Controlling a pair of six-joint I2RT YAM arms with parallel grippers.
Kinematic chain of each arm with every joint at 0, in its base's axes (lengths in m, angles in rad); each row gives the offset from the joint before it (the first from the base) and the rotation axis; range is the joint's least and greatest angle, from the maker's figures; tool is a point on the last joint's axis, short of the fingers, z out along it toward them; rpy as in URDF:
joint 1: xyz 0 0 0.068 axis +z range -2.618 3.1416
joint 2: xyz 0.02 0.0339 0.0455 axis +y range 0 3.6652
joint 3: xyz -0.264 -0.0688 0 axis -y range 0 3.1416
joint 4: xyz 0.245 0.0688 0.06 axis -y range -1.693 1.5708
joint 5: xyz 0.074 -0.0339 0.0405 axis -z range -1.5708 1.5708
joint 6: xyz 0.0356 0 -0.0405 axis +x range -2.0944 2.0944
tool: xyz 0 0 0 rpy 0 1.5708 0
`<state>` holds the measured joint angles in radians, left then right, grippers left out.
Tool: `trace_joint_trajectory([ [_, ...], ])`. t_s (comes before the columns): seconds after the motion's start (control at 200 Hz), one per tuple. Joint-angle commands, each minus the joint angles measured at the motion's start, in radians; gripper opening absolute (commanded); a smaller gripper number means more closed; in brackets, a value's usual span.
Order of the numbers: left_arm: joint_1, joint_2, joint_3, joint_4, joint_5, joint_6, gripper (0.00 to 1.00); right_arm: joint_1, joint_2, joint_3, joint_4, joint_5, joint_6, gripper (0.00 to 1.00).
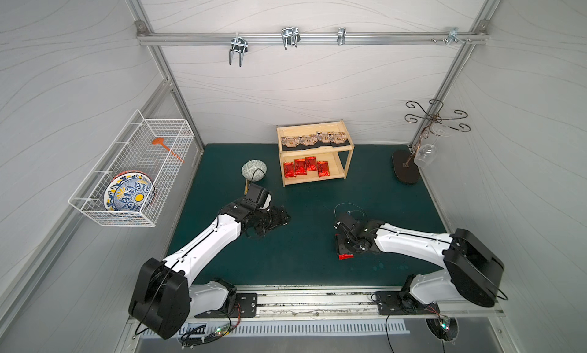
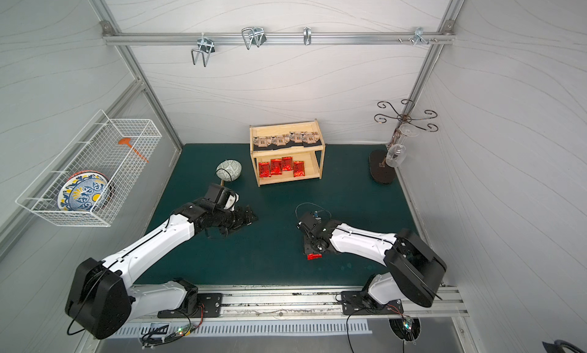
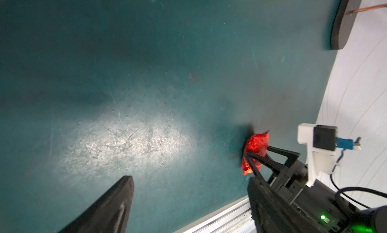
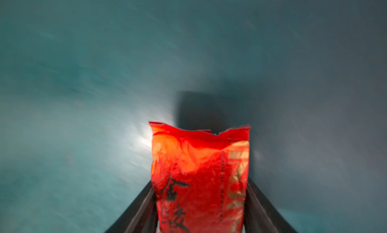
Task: Place the tea bags on the shelf by color
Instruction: Move the tea bag to the center of the board, then pick up the tea bag from the center of the board.
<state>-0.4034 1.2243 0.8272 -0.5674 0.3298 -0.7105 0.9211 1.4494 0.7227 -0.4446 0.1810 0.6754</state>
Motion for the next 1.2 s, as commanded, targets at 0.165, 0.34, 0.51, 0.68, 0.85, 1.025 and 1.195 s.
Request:
trace_joint_trajectory([
  [0.165, 0.046, -0.02, -0.025, 0.029, 0.015, 0.002, 0.9, 0.001, 0.153, 0.147, 0.131, -0.092, -0.344, 0.61],
  [0.34, 0.048, 0.005, -0.045, 0.065, 0.047, 0.005, 0.9, -0.02, 0.149, 0.15, 0.142, -0.137, -0.434, 0.67],
  [0.51, 0.045, 0.062, -0.039, 0.11, 0.116, 0.011, 0.89, -0.081, 0.087, 0.145, 0.142, -0.201, -0.453, 0.71],
  [0.68, 0.019, 0.106, -0.024, 0.188, 0.177, 0.009, 0.85, -0.08, -0.093, 0.073, 0.18, -0.238, -0.385, 0.68],
  [0.85, -0.065, 0.256, 0.101, 0.143, 0.178, 0.072, 0.81, -0.048, -0.199, -0.071, 0.288, -0.253, -0.295, 0.53],
  [1.025, -0.144, 0.402, 0.228, 0.125, 0.225, 0.148, 0.81, -0.042, -0.206, -0.175, 0.402, -0.277, -0.242, 0.44],
  [1.195, -0.213, 0.513, 0.334, 0.065, 0.208, 0.187, 0.8, -0.045, -0.192, -0.215, 0.451, -0.273, -0.237, 0.42],
])
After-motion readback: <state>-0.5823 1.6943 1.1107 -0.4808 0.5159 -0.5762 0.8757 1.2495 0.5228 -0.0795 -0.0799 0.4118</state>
